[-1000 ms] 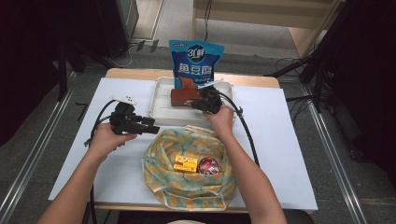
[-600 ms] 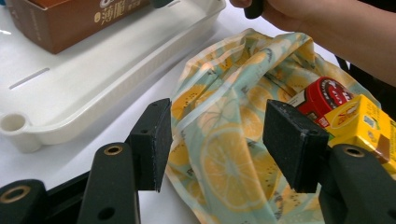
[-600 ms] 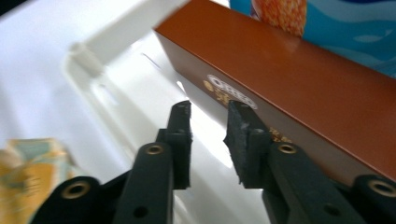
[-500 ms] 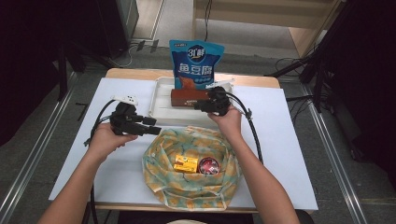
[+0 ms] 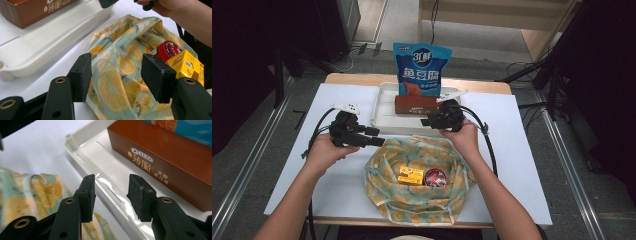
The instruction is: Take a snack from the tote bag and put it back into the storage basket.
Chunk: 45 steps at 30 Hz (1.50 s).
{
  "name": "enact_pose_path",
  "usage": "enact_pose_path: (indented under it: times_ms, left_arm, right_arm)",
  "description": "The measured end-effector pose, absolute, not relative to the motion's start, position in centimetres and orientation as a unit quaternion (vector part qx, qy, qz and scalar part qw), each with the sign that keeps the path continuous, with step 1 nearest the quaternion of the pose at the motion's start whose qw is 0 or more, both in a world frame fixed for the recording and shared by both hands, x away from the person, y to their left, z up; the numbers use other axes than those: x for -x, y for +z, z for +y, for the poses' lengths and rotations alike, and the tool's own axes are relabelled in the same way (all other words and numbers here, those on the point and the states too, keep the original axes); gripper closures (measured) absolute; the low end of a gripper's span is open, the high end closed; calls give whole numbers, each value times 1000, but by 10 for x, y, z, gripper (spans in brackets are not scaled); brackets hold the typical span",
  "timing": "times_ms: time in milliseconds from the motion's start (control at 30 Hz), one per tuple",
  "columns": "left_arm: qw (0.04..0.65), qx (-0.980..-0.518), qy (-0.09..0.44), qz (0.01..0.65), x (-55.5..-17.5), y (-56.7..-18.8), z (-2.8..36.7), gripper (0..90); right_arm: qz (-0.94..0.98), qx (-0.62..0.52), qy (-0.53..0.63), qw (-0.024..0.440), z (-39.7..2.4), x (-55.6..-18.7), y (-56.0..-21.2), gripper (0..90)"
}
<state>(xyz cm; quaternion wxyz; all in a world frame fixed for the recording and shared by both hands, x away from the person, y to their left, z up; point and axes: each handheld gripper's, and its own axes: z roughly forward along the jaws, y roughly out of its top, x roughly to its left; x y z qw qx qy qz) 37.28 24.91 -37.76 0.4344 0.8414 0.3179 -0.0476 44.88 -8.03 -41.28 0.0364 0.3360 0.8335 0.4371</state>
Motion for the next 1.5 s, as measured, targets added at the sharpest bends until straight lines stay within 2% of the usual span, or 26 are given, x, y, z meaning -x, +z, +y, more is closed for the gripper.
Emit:
enact_pose_path:
  times_ms: [600, 967, 1267, 1500]
  left_arm:
    - [437, -844, -45, 307, -366, -370, 242, 426]
    - [436, -851, -45, 291, -359, -367, 229, 443]
    - [433, -859, -44, 269, -347, -365, 215, 442]
    - [431, -864, -48, 257, -338, -368, 207, 439]
  right_arm:
    - [836, -317, 446, 32, -91, -418, -409, 520]
    - [839, -311, 446, 30, -93, -410, -409, 478]
    - [844, -309, 437, 32, -93, -409, -409, 388]
    - [846, -305, 435, 35, -90, -408, -409, 379]
